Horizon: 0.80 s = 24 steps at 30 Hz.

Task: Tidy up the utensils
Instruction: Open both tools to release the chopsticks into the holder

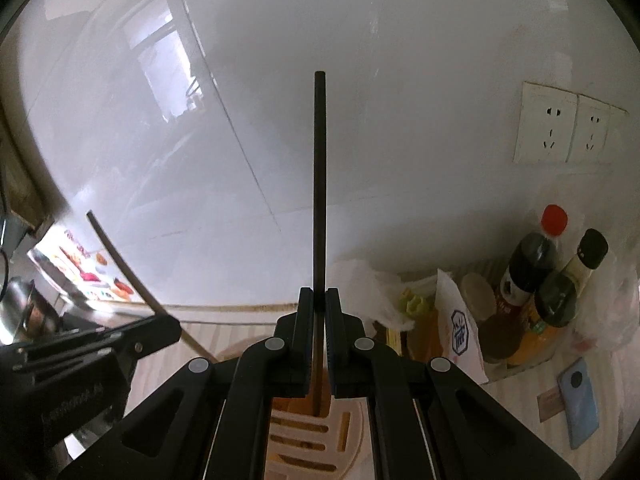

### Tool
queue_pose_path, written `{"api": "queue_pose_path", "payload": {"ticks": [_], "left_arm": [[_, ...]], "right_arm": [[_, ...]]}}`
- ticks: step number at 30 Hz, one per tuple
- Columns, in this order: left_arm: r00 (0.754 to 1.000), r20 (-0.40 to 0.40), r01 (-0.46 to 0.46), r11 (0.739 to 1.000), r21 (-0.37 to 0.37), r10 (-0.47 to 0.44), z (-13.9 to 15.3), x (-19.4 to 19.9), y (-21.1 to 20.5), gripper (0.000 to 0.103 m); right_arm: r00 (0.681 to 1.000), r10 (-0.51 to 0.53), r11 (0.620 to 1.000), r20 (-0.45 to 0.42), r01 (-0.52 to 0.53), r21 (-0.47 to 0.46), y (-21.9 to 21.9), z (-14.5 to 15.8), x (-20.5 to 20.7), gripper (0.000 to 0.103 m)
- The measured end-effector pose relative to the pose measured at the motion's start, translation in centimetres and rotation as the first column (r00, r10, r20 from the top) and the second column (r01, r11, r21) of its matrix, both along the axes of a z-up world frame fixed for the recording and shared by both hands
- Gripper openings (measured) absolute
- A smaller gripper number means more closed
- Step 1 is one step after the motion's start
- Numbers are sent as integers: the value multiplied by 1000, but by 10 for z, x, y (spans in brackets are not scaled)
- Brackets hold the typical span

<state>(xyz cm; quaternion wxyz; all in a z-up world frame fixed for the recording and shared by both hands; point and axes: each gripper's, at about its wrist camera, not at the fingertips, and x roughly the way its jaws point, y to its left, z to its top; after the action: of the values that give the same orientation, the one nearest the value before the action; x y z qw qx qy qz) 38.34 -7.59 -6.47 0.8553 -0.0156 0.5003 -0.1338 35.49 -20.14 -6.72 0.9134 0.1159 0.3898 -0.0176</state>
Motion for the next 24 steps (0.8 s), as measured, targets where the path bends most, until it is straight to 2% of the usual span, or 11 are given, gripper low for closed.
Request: {"api": "queue_pose_path", "payload": {"ticks": [6,11,15,17,18,19,21,24], "left_arm": [[1000,-16,2,1000,-13,-2,-4,-1,-1,4],[1000,-9,-7,999,-42,6,5,-6,2,6],[1000,26,-7,1000,-24,8,18,-13,2,9],[999,44,-15,1000,0,15,23,-18,2,15],[998,52,-20,1000,12,19,25,-20,3,25],[998,60,-29,999,24,27,27,-23,4,41],[995,81,-54,998,34,52,32,-28,10,60],[991,106,-90,995,41,85,38,-38,21,64]], "right_arm": [[998,39,999,-49,-38,21,-1,-9,-3,6],[996,57,997,-68,-54,51,-4,-10,-8,6],[996,61,996,-62,-56,74,-8,-3,-18,13],[997,57,995,-59,-52,81,-10,0,-23,16],[997,56,995,-57,-51,85,-11,2,-26,17],[997,52,995,-55,-47,85,-12,4,-31,18],[998,50,995,-48,-45,92,-14,8,-39,25],[998,41,995,-37,-38,94,-16,16,-54,31]]}}
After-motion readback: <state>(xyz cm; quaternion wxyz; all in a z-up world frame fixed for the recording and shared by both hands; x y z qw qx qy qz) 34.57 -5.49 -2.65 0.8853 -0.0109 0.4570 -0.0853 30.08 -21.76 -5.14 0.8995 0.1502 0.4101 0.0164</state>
